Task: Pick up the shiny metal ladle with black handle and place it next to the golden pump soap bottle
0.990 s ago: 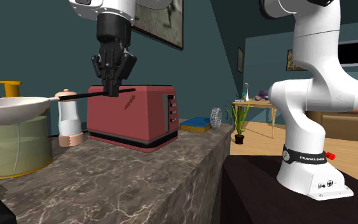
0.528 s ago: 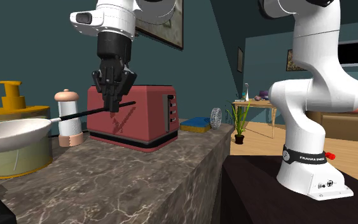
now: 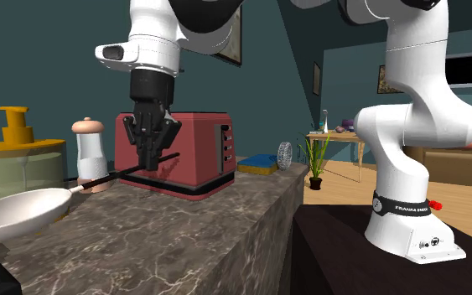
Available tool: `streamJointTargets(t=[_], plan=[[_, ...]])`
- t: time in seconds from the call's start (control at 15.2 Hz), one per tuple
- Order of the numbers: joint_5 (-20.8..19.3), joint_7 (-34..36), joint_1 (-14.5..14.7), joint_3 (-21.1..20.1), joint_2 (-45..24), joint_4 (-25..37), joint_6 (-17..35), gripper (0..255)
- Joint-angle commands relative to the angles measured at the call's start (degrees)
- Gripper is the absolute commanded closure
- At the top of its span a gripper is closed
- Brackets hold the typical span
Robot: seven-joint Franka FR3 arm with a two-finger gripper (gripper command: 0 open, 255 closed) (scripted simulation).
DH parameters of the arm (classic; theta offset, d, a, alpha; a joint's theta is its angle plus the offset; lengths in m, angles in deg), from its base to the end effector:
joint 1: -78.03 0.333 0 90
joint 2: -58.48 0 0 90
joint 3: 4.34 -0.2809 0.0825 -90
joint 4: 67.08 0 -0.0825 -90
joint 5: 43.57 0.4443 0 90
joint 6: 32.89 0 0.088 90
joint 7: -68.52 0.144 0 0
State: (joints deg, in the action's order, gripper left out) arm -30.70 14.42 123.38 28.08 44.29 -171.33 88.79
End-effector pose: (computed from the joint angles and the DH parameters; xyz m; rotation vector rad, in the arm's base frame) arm 0.6528 0.1770 0.3320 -2.6664 -1.6007 -0.1815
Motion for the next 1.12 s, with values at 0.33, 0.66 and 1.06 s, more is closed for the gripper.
streamJointTargets(t=[0.33,0.66,1.06], plan=[[1.8,-1.4,-0.4,-0.6,-2.0,-3.0,4.6,255],[3.4,-2.6,-0.8,-1.2,-3.8,-4.6,7.8,255],[5.3,-4.0,-1.5,-2.1,-6.1,-6.0,11.0,255]])
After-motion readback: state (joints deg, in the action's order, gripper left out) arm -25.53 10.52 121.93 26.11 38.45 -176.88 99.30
